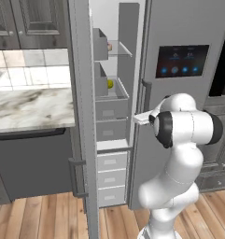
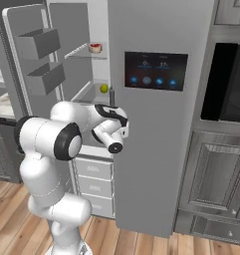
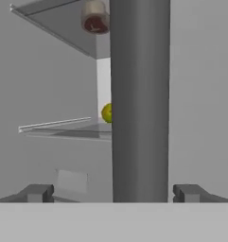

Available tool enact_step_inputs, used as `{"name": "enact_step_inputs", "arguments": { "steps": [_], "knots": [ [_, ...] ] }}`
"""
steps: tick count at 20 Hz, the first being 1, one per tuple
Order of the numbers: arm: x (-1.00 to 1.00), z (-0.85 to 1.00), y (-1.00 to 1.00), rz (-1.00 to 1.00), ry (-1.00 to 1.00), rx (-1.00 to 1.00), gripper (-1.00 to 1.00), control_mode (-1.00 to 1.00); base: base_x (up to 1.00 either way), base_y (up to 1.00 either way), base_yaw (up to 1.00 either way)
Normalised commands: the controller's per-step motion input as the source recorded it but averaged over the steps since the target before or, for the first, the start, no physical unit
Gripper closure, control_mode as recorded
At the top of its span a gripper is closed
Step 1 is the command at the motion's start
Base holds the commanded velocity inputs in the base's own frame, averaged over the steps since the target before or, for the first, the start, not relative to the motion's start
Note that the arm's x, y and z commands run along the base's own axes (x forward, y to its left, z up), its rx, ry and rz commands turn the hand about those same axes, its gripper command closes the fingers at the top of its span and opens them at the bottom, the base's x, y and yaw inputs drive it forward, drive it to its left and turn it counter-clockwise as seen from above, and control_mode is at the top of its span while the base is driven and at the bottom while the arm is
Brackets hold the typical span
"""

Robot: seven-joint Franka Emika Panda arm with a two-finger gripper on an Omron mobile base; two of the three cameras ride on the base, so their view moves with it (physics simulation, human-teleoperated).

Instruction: There's a steak in the fridge that needs to be moved to the freezer for freezing. Pick up the steak from the fridge, place it on any shelf in the freezer, and close the fridge and freezer doors when done.

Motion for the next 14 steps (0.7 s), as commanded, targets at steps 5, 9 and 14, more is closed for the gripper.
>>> {"name": "enact_step_inputs", "arguments": {
  "steps": [5,9,14],
  "knots": [
    [0.13,0.0,0.0,0.0,0.0,0.0,-1.0,-1.0,0.0,0.0,0.0],
    [-0.49,0.11,-0.11,-0.06,-0.03,0.0,-1.0,-1.0,0.0,0.0,0.0],
    [-0.58,0.21,0.0,-0.03,-0.04,0.0,-1.0,-1.0,0.0,0.0,0.0]
  ]
}}
